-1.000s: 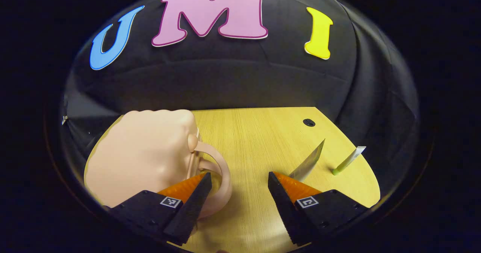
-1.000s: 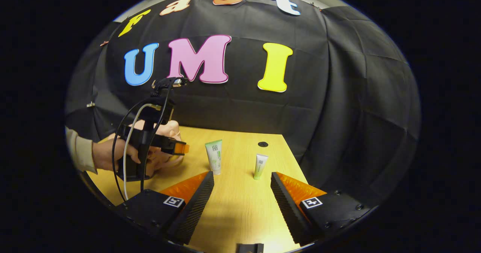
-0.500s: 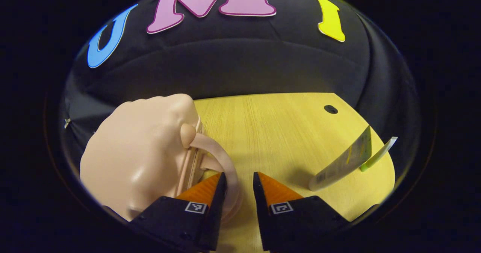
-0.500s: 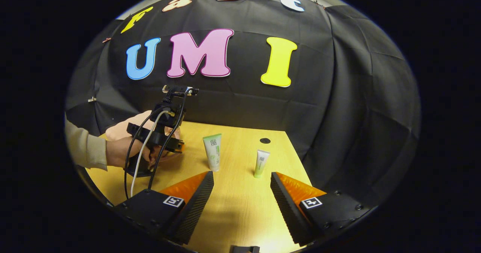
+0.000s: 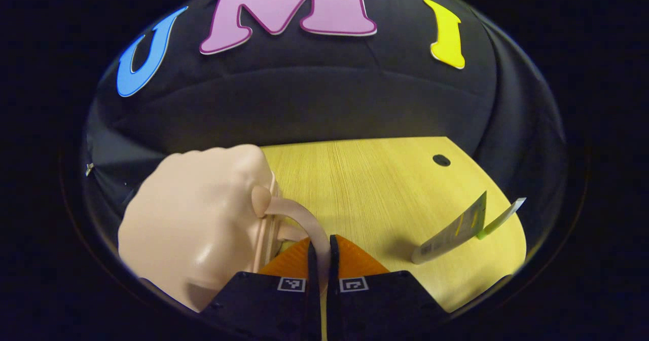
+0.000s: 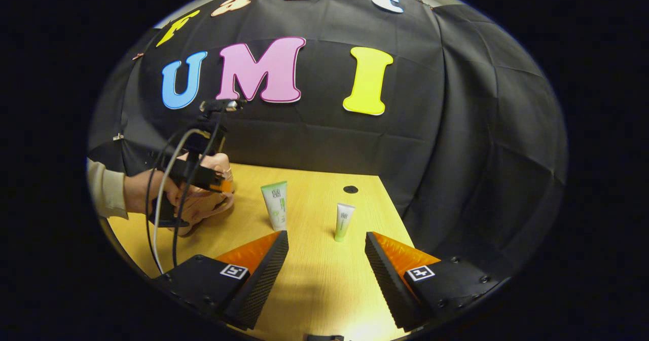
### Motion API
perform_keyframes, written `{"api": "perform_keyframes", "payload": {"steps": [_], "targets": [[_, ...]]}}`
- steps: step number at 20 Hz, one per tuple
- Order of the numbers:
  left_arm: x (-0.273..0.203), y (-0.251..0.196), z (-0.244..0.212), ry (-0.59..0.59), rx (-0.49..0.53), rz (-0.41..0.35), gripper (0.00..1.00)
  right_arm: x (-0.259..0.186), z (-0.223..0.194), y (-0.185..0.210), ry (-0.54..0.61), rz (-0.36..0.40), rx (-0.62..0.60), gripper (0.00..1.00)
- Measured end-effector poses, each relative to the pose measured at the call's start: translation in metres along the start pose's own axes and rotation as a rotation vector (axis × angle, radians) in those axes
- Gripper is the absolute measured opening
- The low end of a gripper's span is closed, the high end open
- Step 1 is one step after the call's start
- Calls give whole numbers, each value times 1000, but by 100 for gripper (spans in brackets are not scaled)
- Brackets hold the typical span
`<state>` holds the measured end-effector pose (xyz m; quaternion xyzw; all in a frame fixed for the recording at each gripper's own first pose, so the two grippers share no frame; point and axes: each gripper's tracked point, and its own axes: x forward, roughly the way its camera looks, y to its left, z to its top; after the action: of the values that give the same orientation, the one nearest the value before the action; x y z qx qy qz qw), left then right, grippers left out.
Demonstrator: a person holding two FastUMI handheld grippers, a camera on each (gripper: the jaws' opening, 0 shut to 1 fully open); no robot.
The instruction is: First open the suitcase, pack the skin care products into it, and then close the suitcase.
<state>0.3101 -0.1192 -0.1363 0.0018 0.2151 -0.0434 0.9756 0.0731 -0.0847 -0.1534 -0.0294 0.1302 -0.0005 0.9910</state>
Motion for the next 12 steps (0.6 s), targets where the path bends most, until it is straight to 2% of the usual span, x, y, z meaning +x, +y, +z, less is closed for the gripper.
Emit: {"api": "perform_keyframes", "payload": {"steps": [2,5,9,12], "targets": [[-28,9,35,-47,-64,-19,9,4,7,8,-13,20,4,97],[-70,53,92,-119,-55,25,10,10,22,20,-42,54,-6,97],[-118,154,141,-182,-68,111,10,19,38,38,-63,98,2,96],[-142,248,158,-230,-36,189,9,25,42,44,-51,88,21,97]]}}
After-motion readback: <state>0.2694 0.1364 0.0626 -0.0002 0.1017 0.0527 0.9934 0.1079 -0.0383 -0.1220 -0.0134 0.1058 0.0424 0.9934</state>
